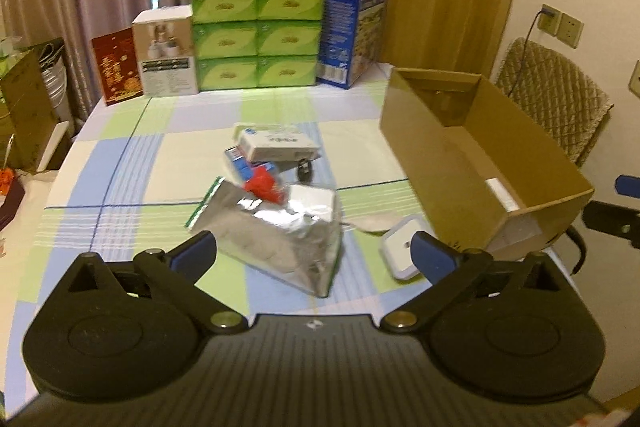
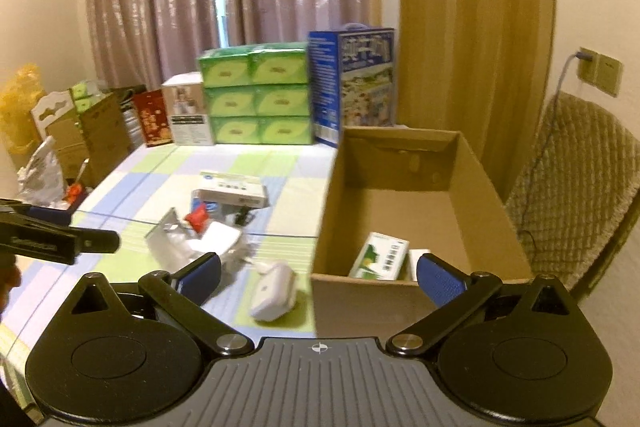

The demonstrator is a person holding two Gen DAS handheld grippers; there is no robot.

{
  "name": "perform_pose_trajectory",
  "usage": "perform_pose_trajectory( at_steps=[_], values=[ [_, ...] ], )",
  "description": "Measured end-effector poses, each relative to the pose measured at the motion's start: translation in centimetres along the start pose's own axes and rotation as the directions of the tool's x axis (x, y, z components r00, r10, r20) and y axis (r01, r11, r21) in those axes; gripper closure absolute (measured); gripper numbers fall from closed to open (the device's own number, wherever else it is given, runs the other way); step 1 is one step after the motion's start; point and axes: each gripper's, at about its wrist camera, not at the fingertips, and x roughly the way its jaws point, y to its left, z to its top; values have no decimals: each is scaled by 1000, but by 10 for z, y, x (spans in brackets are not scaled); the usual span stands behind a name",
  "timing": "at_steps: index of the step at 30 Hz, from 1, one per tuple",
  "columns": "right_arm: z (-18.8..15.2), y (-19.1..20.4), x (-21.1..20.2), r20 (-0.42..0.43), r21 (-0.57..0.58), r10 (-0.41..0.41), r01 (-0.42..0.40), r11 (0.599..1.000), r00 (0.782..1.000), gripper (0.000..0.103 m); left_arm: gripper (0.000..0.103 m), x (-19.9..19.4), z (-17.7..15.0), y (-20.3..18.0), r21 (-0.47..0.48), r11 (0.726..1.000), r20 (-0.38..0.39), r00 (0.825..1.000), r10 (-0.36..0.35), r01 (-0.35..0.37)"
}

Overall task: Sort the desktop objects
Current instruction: 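Move both tools back over the table, then grasp the white square night light with the right tool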

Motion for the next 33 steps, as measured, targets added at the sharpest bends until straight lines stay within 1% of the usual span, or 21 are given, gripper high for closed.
perform_pose_trajectory(
  at_steps=[4,7,13,17,22,27,30,33],
  values=[
    [-6,24,5,22,-50,36,-35,998,999,2,1,3,-9,15,-4,1000,-14,1000,22,-22],
    [-13,42,16,32,-104,32,-29,994,999,2,1,5,-17,26,-14,999,-16,999,30,-30],
    [-32,66,52,-6,-173,50,-50,984,999,2,1,18,-30,46,-39,999,-25,999,21,-22],
    [-43,77,81,-45,-217,42,-50,975,998,2,1,33,-39,55,-18,1000,-38,999,13,-14],
    [-52,85,116,-61,-293,-2,-16,956,998,2,1,54,-47,65,-7,1000,-49,999,2,-2],
    [-63,88,145,-89,-353,-44,10,936,995,3,1,75,-52,75,-42,999,-69,997,-19,16],
    [-70,89,163,-105,-389,-74,27,921,992,6,1,86,-53,79,-62,998,-91,996,-24,19],
    [-76,91,176,-101,-428,-112,59,902,989,8,1,92,-51,79,-52,998,-85,996,-34,30]
  ],
)
